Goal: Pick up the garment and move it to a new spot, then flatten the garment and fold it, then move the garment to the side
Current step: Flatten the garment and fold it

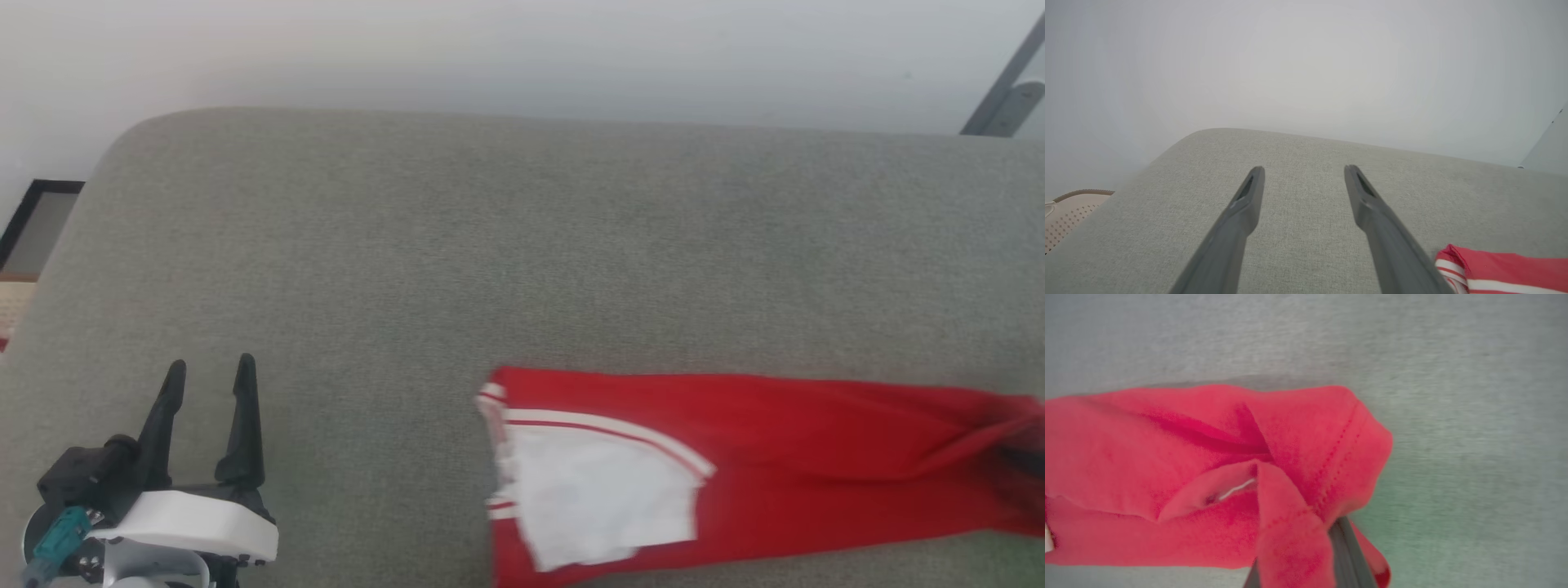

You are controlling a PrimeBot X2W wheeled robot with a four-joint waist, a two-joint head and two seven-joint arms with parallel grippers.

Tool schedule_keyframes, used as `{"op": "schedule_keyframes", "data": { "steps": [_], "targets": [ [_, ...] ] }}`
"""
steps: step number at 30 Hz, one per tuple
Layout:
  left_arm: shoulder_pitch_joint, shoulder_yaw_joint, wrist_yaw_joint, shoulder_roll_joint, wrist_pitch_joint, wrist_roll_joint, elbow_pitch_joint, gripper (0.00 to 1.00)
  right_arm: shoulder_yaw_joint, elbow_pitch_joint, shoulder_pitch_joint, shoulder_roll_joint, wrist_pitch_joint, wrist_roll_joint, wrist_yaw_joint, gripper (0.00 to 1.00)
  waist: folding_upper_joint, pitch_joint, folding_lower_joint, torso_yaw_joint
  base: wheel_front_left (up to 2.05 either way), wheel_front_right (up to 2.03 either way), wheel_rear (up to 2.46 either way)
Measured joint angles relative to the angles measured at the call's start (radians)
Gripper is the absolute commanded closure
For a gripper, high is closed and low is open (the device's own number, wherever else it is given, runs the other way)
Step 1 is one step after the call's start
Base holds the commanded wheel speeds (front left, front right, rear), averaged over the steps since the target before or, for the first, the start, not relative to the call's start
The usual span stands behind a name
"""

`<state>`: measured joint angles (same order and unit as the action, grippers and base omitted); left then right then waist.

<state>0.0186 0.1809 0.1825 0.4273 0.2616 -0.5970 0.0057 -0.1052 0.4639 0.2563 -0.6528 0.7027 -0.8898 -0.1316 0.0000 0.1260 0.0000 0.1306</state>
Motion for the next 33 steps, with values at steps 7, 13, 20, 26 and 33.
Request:
{"op": "schedule_keyframes", "data": {
  "steps": [7, 13, 20, 26, 33],
  "targets": [
    [0.000, -0.044, -0.036, -0.039, 0.000, 0.037, 0.024, 0.00, 0.036, 0.107, 0.035, -0.058, -0.049, 0.049, 0.000, 1.00, 0.0000, 0.006, 0.0000, -0.025, 0.00, 0.00, 0.00],
    [0.000, -0.071, -0.063, -0.063, 0.000, 0.056, 0.043, 0.00, 0.006, 0.120, 0.058, -0.071, -0.060, 0.049, 0.000, 1.00, 0.0000, 0.002, 0.0000, -0.040, 0.00, 0.00, 0.00],
    [-0.015, -0.095, -0.083, -0.081, 0.000, 0.076, 0.060, 0.00, -0.063, -0.070, 0.020, -0.074, -0.033, -0.047, 0.001, 1.00, 0.0000, -0.018, 0.0000, -0.044, 0.00, 0.00, 0.00],
    [-0.023, -0.106, -0.091, -0.087, 0.000, 0.090, 0.062, 0.00, -0.135, -0.281, -0.029, -0.061, 0.003, -0.084, 0.001, 1.00, 0.0000, -0.033, 0.0000, -0.039, 0.00, 0.00, 0.00],
    [-0.022, -0.092, -0.100, -0.103, 0.000, 0.096, 0.074, 0.00, -0.262, -0.425, -0.031, 0.046, 0.030, -0.057, 0.001, 1.00, 0.0000, -0.037, 0.0000, -0.005, 0.00, 0.00, 0.00]
  ]
}}
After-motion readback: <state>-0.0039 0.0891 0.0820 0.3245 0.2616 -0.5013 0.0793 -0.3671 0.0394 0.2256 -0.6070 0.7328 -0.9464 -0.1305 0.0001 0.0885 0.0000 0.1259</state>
